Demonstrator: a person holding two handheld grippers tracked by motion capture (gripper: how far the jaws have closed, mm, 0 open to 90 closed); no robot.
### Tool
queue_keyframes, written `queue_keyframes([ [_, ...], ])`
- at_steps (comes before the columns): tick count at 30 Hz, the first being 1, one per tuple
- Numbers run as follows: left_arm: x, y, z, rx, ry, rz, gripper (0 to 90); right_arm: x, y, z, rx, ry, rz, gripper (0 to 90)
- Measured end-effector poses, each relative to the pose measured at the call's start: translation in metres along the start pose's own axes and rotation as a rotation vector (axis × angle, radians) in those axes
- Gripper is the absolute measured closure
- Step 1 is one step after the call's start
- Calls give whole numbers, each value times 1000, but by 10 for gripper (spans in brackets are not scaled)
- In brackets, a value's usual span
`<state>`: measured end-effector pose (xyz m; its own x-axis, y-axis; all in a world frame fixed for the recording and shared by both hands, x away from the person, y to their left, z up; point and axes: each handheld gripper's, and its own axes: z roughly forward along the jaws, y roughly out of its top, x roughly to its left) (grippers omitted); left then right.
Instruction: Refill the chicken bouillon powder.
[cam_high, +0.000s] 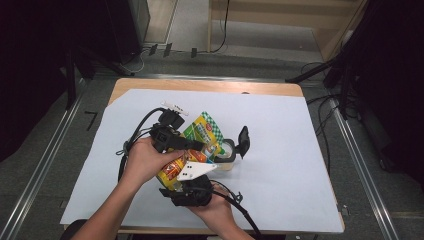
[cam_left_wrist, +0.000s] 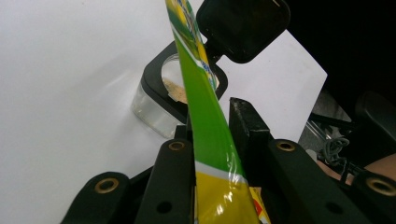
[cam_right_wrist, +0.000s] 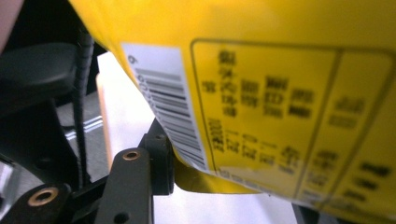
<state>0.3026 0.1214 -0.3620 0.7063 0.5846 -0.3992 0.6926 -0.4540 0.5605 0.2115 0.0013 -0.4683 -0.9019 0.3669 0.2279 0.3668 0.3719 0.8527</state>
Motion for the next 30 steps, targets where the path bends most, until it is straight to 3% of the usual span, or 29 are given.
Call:
queue_keyframes([
  [6, 1, 1, 5, 23, -14, -24, 706, -6, -2, -1, -26, 37, 82, 575],
  [13, 0, 0, 7, 42, -15, -41, 668, -11, -4, -2, -41, 49, 122, 585],
  [14, 0, 0, 8, 48, -18, -43, 668, -12, -4, -2, -45, 51, 137, 587],
  [15, 0, -1, 9, 52, -6, -33, 683, -17, -5, -2, -50, 65, 184, 584],
  [20, 1, -1, 8, 65, 10, -17, 781, -14, -6, -2, -29, 30, 122, 577],
  [26, -1, -1, 6, 64, 24, -15, 839, -10, -5, -2, -27, 17, 84, 565],
  [30, -1, 0, 3, 64, 37, -19, 855, -5, -3, -1, -6, -17, 6, 545],
])
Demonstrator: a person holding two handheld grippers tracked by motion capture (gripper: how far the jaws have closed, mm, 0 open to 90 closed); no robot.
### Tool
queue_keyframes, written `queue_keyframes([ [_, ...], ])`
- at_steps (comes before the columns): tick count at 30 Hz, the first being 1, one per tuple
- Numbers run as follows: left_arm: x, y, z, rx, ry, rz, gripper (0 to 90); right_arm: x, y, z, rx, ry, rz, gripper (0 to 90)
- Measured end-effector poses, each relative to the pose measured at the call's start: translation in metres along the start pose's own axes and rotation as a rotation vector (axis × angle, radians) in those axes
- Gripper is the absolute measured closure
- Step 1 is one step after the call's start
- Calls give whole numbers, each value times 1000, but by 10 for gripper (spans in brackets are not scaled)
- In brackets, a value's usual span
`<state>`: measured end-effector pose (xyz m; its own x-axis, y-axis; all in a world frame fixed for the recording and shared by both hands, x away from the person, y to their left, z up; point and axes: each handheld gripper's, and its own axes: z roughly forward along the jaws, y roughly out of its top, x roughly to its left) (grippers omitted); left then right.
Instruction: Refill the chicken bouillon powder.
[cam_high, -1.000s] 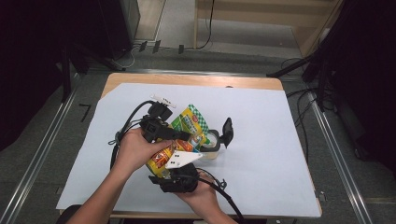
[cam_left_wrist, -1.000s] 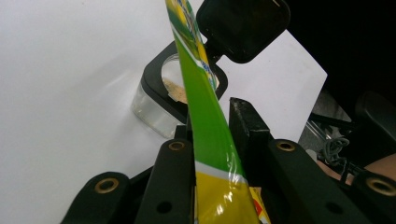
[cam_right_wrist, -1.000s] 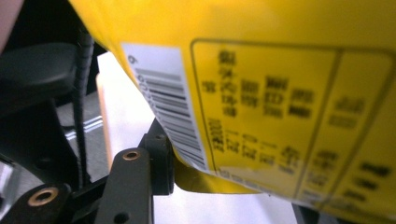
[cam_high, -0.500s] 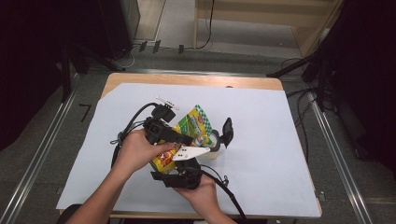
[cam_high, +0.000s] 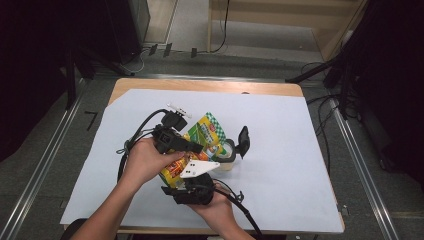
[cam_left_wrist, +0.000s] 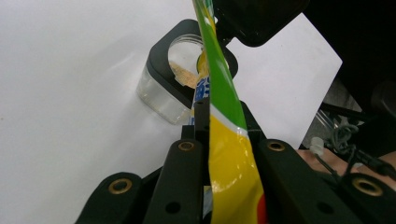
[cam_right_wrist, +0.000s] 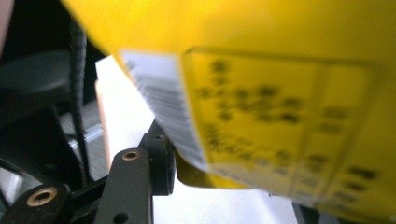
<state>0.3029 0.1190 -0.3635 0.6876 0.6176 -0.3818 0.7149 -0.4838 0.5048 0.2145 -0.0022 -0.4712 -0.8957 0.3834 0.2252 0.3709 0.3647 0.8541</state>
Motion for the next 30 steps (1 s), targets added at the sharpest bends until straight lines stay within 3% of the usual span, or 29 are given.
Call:
queue_keyframes([
  [4, 2, 0, -3, -6, 6, -13, 864, 7, 2, 0, 15, -46, -88, 543],
  [8, 2, 1, -4, -13, -1, -25, 865, 10, 3, 1, 24, -67, -124, 562],
  [11, 1, 1, -3, -20, 0, -27, 858, 10, 4, 1, 25, -70, -116, 572],
  [16, 0, 4, -7, -34, -52, -45, 750, 8, 6, -2, -14, -32, -68, 582],
  [20, 0, 7, -10, -23, -57, -64, 692, 6, 9, -5, -48, 18, -9, 584],
  [22, 0, 9, -10, -12, -52, -63, 693, 4, 10, -5, -54, 31, 5, 584],
  [26, -4, 20, -8, 47, 28, -22, 826, 2, 13, -6, -41, 24, -9, 583],
  [30, -3, 27, -9, 34, 34, -25, 846, -3, 18, -7, -45, 22, -10, 581],
])
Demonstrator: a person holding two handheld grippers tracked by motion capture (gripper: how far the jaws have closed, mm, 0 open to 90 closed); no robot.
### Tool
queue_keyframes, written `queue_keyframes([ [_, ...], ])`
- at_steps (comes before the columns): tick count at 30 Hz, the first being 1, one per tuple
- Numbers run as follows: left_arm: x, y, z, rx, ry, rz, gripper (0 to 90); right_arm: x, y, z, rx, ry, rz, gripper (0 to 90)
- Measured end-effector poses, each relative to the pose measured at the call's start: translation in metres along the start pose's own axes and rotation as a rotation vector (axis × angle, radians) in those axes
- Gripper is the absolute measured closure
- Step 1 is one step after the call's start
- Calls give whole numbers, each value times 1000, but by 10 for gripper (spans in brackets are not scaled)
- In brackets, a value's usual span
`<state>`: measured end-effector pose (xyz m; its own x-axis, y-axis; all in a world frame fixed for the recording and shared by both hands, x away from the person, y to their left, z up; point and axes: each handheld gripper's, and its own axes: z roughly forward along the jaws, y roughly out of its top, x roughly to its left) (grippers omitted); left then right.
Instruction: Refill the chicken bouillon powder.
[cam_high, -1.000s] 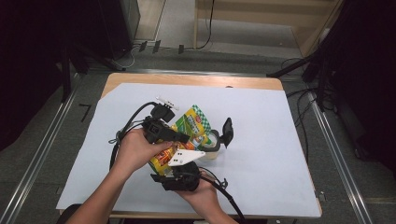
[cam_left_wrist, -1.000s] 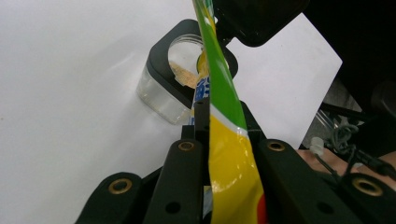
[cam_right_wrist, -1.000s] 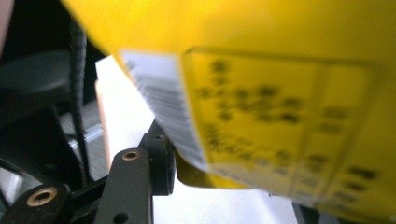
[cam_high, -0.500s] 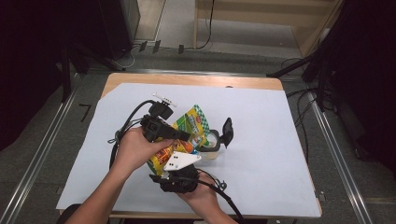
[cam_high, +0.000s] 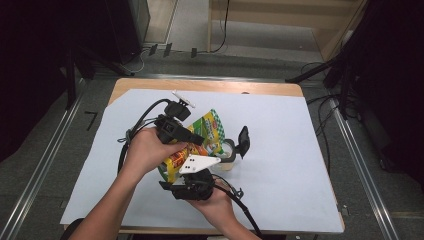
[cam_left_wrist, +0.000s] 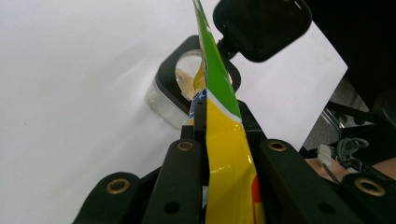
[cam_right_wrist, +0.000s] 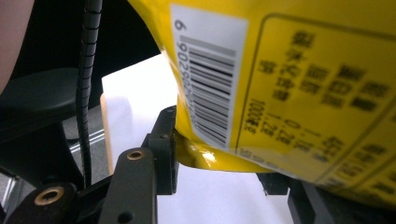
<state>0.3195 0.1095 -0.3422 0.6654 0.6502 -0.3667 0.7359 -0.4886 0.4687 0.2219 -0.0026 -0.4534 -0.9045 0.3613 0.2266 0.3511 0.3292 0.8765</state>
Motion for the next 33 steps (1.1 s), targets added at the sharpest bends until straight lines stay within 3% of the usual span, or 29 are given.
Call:
queue_keyframes([
  [9, 13, -1, 1, -39, -72, -41, 837, -5, 4, 3, 39, -20, -56, 578],
  [18, 9, -1, 1, -56, -103, -31, 776, -5, 2, 0, 5, -6, -3, 593],
  [28, 6, -4, -7, -83, -158, -54, 664, -7, 5, -5, -48, 33, 65, 603],
  [33, 2, -6, -9, -73, -116, -21, 738, -6, 5, -5, -48, 36, 60, 605],
])
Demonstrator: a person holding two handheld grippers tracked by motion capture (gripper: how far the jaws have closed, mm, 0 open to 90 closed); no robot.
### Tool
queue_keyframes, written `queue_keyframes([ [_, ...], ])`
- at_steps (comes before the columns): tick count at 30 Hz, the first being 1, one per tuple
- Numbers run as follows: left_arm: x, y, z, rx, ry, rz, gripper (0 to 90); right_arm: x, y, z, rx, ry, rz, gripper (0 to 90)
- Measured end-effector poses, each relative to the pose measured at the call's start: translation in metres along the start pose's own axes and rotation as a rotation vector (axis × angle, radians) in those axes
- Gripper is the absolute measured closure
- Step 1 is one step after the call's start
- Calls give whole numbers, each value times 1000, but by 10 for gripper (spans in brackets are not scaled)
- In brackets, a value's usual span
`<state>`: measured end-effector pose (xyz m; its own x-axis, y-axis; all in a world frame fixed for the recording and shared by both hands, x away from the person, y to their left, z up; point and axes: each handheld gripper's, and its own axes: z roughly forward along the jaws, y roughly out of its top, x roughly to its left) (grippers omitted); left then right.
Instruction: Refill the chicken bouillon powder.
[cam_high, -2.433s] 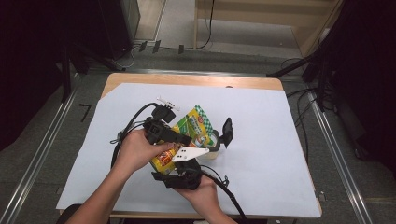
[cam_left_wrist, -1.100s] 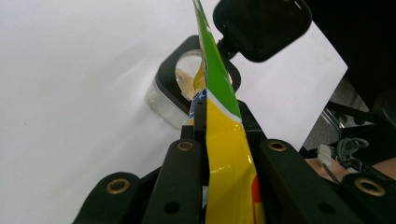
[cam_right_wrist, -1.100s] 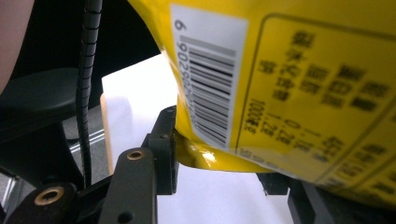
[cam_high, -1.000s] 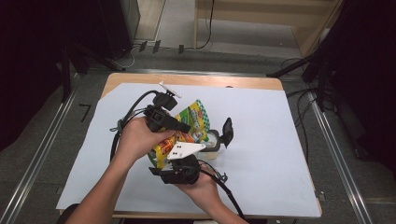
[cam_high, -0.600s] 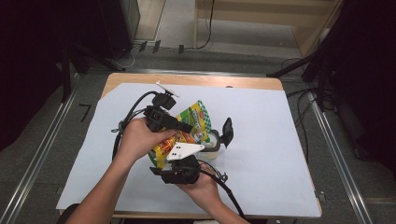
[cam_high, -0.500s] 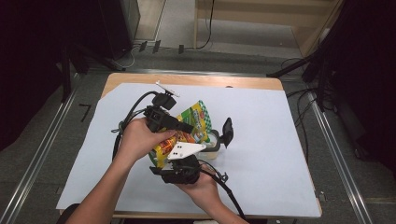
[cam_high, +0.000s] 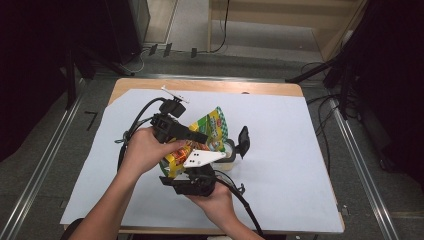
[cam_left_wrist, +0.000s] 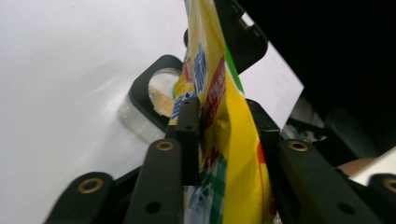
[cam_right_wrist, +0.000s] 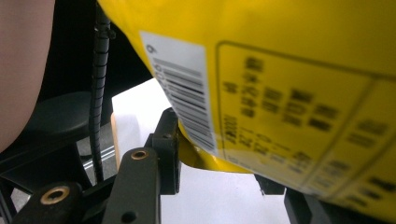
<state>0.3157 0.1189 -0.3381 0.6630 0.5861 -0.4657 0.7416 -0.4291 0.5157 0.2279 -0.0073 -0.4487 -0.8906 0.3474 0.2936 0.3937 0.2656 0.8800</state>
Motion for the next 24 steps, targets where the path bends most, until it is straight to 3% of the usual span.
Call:
queue_keyframes([
  [7, -2, -1, 2, 21, 61, 23, 849, 3, -1, 4, 21, 0, -23, 600],
  [13, 1, 0, 2, 18, 55, 6, 863, 8, -2, 6, 52, -38, -103, 538],
  [16, 3, -1, 2, 13, 41, -5, 863, 10, -1, 7, 65, -62, -133, 594],
  [20, 3, 0, 2, 2, 29, -7, 832, 10, -1, 6, 59, -68, -123, 605],
  [22, 3, 1, 0, -10, -2, -16, 771, 8, 0, 6, 45, -51, -93, 607],
  [24, 3, 1, -1, -25, -3, -20, 744, 5, 0, 5, 30, -37, -73, 609],
])
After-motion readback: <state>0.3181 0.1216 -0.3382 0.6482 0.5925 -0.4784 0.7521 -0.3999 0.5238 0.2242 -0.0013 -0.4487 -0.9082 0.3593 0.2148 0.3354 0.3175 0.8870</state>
